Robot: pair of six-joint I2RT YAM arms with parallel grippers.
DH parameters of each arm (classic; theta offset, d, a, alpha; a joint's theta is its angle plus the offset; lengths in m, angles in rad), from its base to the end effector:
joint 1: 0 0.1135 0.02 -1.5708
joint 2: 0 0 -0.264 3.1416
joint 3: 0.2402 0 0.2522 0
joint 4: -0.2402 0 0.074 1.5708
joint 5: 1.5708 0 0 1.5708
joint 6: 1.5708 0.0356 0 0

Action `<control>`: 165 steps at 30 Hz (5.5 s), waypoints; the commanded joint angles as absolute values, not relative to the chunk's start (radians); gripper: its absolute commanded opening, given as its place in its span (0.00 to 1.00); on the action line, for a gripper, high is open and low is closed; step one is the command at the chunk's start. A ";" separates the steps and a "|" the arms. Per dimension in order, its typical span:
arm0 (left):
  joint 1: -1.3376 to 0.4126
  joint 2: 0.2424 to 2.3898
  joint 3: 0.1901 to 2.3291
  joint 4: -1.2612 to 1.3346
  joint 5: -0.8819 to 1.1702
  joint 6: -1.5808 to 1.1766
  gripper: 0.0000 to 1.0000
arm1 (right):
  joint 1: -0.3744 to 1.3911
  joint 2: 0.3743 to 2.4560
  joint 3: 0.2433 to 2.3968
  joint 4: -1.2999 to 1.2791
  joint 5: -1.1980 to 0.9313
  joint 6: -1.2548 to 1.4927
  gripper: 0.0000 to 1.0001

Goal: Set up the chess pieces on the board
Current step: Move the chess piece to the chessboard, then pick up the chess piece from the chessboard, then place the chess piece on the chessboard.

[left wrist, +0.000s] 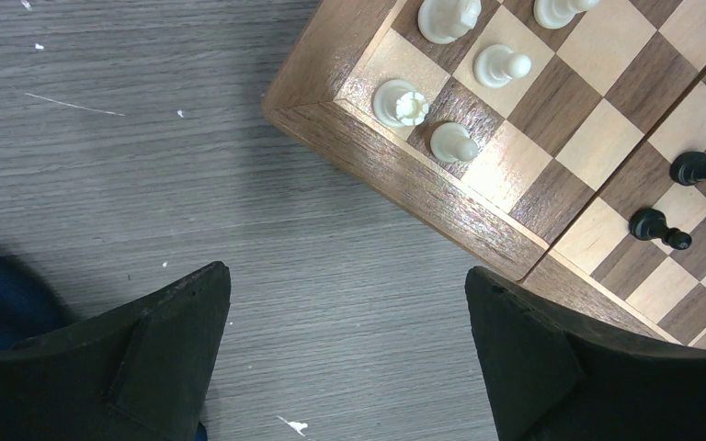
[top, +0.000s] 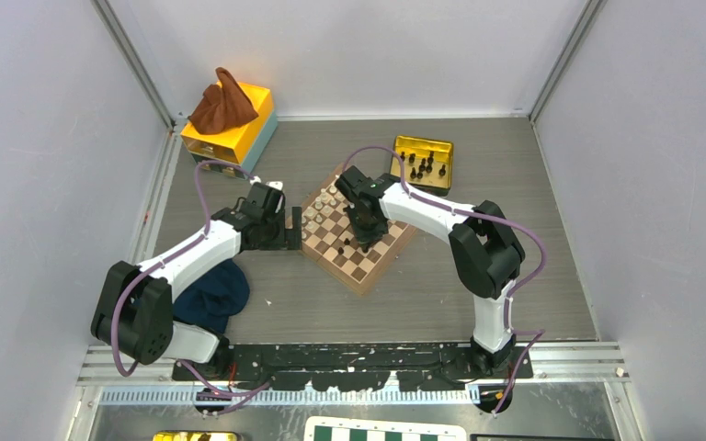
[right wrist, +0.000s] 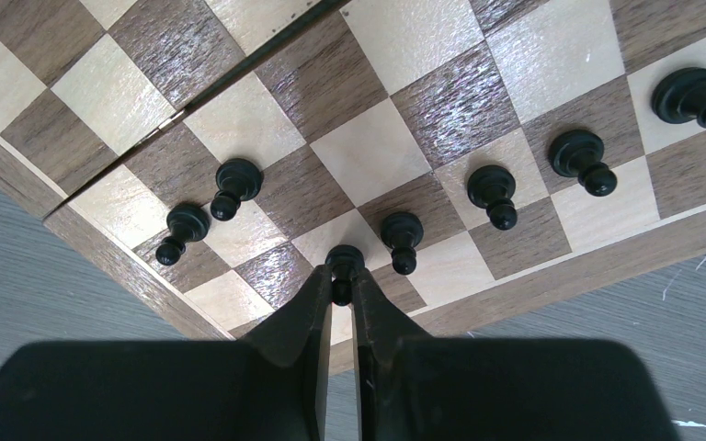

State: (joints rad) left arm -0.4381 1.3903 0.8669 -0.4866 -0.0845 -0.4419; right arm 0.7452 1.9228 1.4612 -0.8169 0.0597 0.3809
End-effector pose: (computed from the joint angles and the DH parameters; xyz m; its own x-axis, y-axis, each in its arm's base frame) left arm 0.2485 -0.1131 0.2100 -0.8566 -0.0693 -0.5113 0.0174 0.9865 -0.1629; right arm 0.2871 0.2620 0.2010 -0.9003 -0.3257 -0.2887 -0.3550 0.9333 0.0541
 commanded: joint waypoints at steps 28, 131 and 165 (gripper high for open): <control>-0.434 1.395 0.884 -0.451 -0.073 -0.449 1.00 | 0.761 1.885 1.544 -0.835 0.072 0.375 0.36; -0.436 1.408 0.884 -0.447 -0.058 -0.451 1.00 | 0.851 1.835 1.450 -0.786 0.109 0.389 0.08; -0.436 1.415 0.885 -0.447 -0.061 -0.451 1.00 | 0.851 1.865 1.429 -0.759 0.106 0.386 0.11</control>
